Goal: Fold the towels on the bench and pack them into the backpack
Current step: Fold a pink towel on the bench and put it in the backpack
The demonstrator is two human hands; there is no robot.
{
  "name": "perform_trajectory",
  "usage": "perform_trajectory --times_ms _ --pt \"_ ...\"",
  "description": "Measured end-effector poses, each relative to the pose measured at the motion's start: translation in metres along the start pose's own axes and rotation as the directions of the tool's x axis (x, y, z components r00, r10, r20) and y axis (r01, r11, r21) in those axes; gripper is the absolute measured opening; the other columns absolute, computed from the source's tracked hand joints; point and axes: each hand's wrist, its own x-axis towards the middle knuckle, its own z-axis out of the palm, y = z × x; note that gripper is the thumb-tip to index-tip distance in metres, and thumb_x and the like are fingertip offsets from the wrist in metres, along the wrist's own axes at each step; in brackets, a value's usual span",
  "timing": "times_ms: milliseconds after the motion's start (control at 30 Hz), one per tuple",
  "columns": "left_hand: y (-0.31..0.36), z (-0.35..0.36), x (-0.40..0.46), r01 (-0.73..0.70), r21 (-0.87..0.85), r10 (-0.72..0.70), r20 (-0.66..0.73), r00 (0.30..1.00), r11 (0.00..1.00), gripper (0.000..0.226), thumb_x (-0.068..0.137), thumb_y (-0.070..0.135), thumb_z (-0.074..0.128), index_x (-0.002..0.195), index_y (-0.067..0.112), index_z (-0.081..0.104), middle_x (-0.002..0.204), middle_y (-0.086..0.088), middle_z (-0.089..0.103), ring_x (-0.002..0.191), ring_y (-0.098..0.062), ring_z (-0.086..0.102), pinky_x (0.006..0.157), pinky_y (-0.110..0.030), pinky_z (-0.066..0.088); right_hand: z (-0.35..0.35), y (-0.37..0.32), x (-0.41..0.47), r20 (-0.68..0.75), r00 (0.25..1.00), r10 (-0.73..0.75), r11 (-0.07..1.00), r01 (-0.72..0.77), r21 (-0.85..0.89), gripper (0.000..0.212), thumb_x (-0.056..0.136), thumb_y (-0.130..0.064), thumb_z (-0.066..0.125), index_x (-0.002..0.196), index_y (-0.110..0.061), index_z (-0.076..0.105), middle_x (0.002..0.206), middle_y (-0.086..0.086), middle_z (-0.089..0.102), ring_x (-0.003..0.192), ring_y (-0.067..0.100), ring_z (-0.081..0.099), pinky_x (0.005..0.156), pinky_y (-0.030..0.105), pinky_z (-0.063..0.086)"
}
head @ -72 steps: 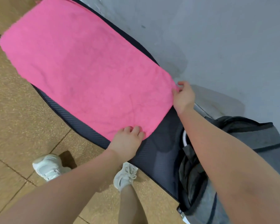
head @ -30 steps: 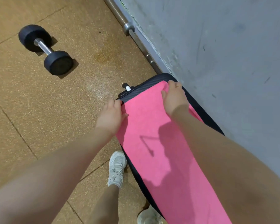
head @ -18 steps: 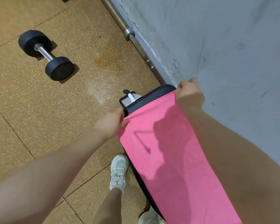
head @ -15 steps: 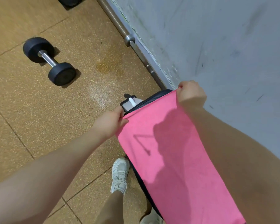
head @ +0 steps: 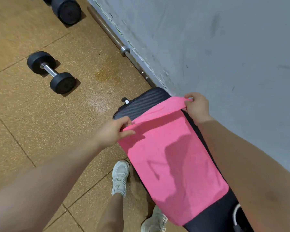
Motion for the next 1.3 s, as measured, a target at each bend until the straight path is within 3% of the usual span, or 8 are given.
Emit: perform_trajectory --times_ms 67,300,467,800,900,1000,1133,1300 --pt "0.015 0.033 -0.013 -0.037 0.054 0.035 0.032 0.999 0.998 0.026 0.082 0.038 0.064 0.077 0.021 0.045 0.059 0.006 0.045 0.053 -0.011 0.039 0.054 -0.029 0.031 -0.018 0.037 -0.021 0.009 0.992 0.122 0.984 -0.122 0.129 0.034 0.082 0.004 0.05 0.107 -0.018 0.056 0.077 0.014 0.057 0.062 0.028 0.056 0.071 0.041 0.051" --pt "0.074 0.165 -0.05 -0.201 0.155 0.16 0.245 0.956 0.967 0.015 0.091 0.025 0.056 0.084 0.015 0.047 0.055 0.01 0.038 0.051 -0.008 0.036 0.053 -0.024 0.029 -0.081 0.164 -0.093 0.212 0.93 0.301 0.881 -0.357 0.312 0.027 0.087 0.004 0.053 0.066 -0.014 0.051 0.062 0.005 0.049 0.033 -0.002 0.048 0.04 0.009 0.041" --pt "0.106 0.238 -0.076 -0.257 0.208 0.177 0.338 0.924 0.944 0.014 0.09 0.023 0.053 0.083 0.016 0.044 0.054 0.009 0.039 0.053 -0.014 0.04 0.051 -0.021 0.03 -0.1 0.245 -0.129 0.276 0.882 0.383 0.818 -0.462 0.343 0.026 0.089 0.003 0.053 0.068 -0.013 0.051 0.061 0.007 0.049 0.028 -0.001 0.045 0.036 0.012 0.038" --pt "0.108 0.331 -0.08 -0.301 0.286 0.091 0.569 0.817 0.91 0.011 0.089 0.025 0.052 0.086 0.015 0.051 0.063 0.009 0.047 0.062 -0.014 0.044 0.064 -0.026 0.037 -0.068 0.342 -0.148 0.163 0.907 0.388 0.877 -0.418 0.238 0.032 0.085 -0.002 0.054 0.06 -0.023 0.056 0.072 0.006 0.059 0.07 0.021 0.057 0.077 0.039 0.051" --pt "0.103 0.338 -0.065 -0.321 0.484 -0.077 0.638 0.766 0.814 0.025 0.091 0.037 0.046 0.086 0.014 0.056 0.081 0.001 0.059 0.082 -0.023 0.058 0.074 -0.033 0.048 -0.059 0.347 -0.149 0.067 0.931 0.359 0.916 -0.365 0.164 0.019 0.084 -0.002 0.053 0.068 -0.004 0.064 0.082 0.014 0.066 0.083 0.03 0.063 0.082 0.042 0.051" --pt "0.107 0.331 -0.042 -0.361 0.571 -0.024 0.557 0.83 0.737 0.029 0.094 0.034 0.04 0.089 0.011 0.056 0.073 -0.001 0.054 0.085 -0.03 0.061 0.07 -0.035 0.049 -0.055 0.343 -0.151 -0.004 0.95 0.312 0.95 -0.312 0.031 0.018 0.087 -0.006 0.047 0.088 0.0 0.063 0.097 0.013 0.063 0.082 0.027 0.059 0.068 0.034 0.044" --pt "0.125 0.309 0.006 -0.316 0.577 0.118 0.354 0.928 0.753 0.029 0.095 0.021 0.038 0.12 0.012 0.05 0.108 -0.013 0.06 0.098 -0.031 0.057 0.073 -0.037 0.045 -0.047 0.347 -0.158 -0.092 0.931 0.352 0.936 -0.349 0.049 0.012 0.089 -0.005 0.048 0.09 0.0 0.059 0.107 0.007 0.044 0.076 0.017 0.046 0.07 0.03 0.042" --pt "0.144 0.287 0.073 -0.316 0.756 0.195 0.249 0.949 0.574 0.046 0.094 0.008 0.034 0.139 0.017 0.033 0.141 -0.009 0.036 0.125 -0.03 0.034 0.097 -0.041 0.033 -0.042 0.344 -0.157 -0.115 0.915 0.388 0.917 -0.395 -0.05 0.032 0.088 0.005 0.043 0.06 -0.011 0.041 0.088 0.009 0.042 0.079 0.02 0.04 0.064 0.026 0.032"
